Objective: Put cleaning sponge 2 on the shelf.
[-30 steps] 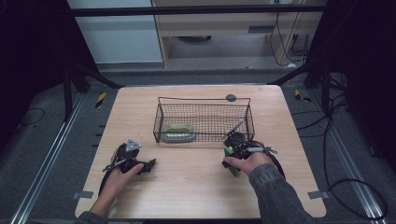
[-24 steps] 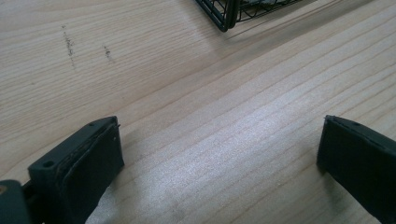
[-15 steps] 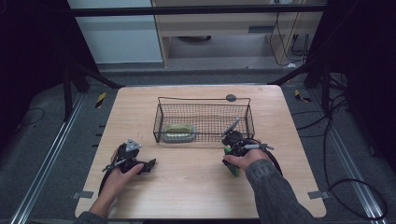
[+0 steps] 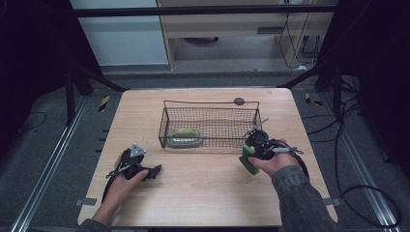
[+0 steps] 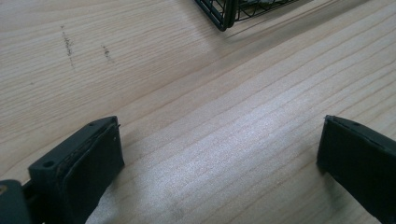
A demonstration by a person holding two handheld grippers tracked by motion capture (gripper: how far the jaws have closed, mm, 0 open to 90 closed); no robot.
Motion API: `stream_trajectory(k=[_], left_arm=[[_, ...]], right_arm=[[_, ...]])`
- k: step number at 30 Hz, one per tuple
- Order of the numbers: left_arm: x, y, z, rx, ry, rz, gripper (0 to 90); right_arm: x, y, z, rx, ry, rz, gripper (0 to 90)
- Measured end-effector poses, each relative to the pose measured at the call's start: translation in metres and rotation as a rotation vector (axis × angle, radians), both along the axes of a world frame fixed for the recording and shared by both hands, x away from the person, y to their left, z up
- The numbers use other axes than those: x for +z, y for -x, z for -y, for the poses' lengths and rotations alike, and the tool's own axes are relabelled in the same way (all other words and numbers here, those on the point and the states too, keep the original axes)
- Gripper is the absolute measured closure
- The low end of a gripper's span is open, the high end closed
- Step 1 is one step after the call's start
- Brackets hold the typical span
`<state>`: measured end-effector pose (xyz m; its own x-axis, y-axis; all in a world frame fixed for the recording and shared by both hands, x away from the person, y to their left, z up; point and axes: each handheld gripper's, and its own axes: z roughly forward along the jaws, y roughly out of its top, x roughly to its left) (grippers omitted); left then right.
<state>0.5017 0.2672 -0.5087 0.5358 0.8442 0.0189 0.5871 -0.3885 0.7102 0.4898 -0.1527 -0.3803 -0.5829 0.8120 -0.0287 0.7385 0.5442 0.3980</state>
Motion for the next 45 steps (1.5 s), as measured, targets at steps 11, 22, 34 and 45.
stream_trajectory(k=[11, 22, 34, 45], left_arm=[[0.0, 0.001, 0.0, -0.002, 0.0, 0.002, 0.0], [0.0, 0.002, -0.001, -0.004, -0.001, 0.004, 0.0], [0.0, 0.004, -0.004, -0.006, -0.002, 0.0, 0.0], [0.0, 0.004, -0.004, -0.008, -0.002, 0.001, 0.0]], right_arm=[[0.044, 0.003, 0.019, 0.007, -0.053, 0.117, 64.0], [0.095, -0.041, 0.027, -0.027, -0.105, 0.262, 64.1], [0.09, -0.097, 0.035, -0.087, -0.101, 0.295, 64.2], [0.063, -0.11, 0.024, -0.075, -0.083, 0.267, 64.2]])
